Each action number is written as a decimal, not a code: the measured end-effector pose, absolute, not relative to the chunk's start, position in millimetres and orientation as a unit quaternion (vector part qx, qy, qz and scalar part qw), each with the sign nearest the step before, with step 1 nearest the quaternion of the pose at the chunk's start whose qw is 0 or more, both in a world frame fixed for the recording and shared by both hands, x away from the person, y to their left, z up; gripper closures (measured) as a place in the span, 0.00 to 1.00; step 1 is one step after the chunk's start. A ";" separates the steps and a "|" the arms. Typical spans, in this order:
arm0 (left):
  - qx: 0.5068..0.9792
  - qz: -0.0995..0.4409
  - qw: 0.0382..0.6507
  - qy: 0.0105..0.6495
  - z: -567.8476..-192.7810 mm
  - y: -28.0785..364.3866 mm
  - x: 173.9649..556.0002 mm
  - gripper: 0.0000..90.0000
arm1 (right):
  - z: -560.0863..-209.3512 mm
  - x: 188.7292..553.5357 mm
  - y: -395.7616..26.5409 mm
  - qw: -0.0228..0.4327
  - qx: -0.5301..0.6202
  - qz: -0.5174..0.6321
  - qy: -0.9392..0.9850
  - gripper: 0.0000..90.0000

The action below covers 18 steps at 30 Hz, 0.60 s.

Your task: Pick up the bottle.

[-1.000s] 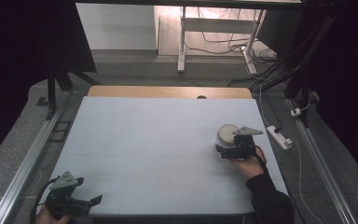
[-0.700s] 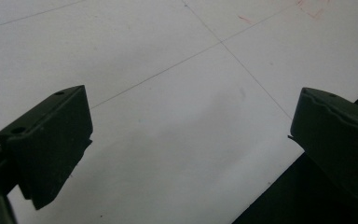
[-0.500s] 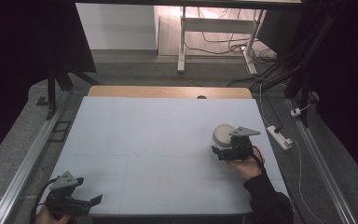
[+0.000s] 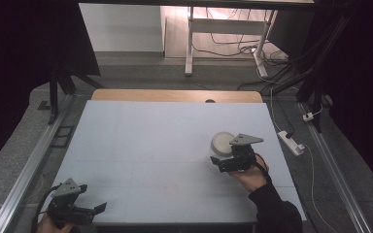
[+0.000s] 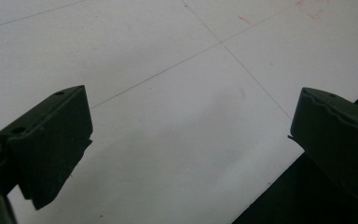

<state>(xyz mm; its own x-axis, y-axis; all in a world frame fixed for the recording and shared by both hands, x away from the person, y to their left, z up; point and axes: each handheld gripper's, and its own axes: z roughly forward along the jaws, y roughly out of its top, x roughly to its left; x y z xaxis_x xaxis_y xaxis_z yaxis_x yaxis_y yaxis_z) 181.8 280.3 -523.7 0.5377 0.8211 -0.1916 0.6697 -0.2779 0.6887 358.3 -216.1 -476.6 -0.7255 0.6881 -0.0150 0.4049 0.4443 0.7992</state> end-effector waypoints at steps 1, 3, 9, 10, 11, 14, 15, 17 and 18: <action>0.793 0.101 0.374 0.470 -523.7 280.3 181.8 0.00 | -476.6 358.3 -216.1 0.172 0.328 0.412 0.832 0.07; 0.793 0.101 0.374 0.470 -523.7 280.3 181.8 0.00 | -475.4 355.9 -211.4 0.169 0.322 0.412 0.836 0.07; 0.793 0.101 0.374 0.470 -523.7 280.3 181.8 0.00 | -473.0 349.0 -198.3 0.159 0.303 0.412 0.845 0.07; 0.793 0.101 0.374 0.470 -523.7 280.4 181.8 0.00 | -472.7 348.0 -196.2 0.157 0.299 0.412 0.846 0.07; 0.793 0.100 0.374 0.470 -523.7 280.5 181.8 0.00 | -472.3 346.8 -194.1 0.156 0.297 0.413 0.847 0.07; 0.793 0.101 0.374 0.470 -523.7 280.4 181.9 0.00 | -471.4 343.9 -187.6 0.152 0.287 0.414 0.850 0.07; 0.793 0.101 0.374 0.470 -523.8 280.4 181.9 0.00 | -471.1 341.9 -182.9 0.149 0.283 0.415 0.852 0.07; 0.793 0.101 0.374 0.470 -523.8 280.5 182.0 0.00 | -471.2 340.9 -180.5 0.148 0.280 0.415 0.853 0.07; 0.793 0.100 0.374 0.470 -523.8 280.4 182.0 0.00 | -471.4 338.7 -175.5 0.146 0.273 0.414 0.856 0.07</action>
